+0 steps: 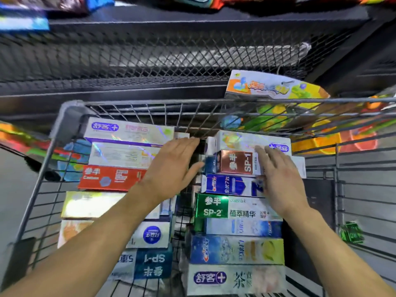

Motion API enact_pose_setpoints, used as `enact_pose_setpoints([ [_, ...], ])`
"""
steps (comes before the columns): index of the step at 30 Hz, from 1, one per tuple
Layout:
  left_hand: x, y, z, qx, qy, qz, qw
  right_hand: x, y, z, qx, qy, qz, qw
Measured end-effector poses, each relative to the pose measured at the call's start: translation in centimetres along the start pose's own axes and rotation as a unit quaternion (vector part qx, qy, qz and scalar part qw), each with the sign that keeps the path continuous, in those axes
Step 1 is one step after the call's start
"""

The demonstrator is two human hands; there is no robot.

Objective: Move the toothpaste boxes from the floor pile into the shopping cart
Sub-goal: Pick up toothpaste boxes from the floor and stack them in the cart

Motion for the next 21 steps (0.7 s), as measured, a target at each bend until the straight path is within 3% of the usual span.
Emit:
enact_pose_setpoints([
  [6, -2.4, 2.5, 0.5, 0.04, 0.018, 0.004, 0.999, -1.3, 2.7, -1.8, 0.015, 0.021, -0.015, 1.0],
  [11, -8.7, 8.9, 0.5, 0.083, 0.108, 0.019, 0.99, -3.7, 9.4, -9.7, 0.057, 0.104, 0.033, 0.992],
  [16, -22.7, 17.9, -0.7, 0.093, 0.223, 0.1, 0.965, -7.3, 16.1, -21.6, 0.051, 0.232, 0.052, 0.97],
  [21, -41.6, 23.1, -3.9, 0.118, 0.407, 0.14, 0.895, -12.1, 19.8, -36.4, 0.039, 0.358, 0.035, 0.932],
])
Point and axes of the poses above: each hand's wrist, its own x-axis towards the middle knuckle, its own y-axis out of the back of the hand, z = x × y, the point moved 7 cm from there along x, towards the middle knuckle, and after that the axes turned 4 degrees about -z, right-handed, at the moved point
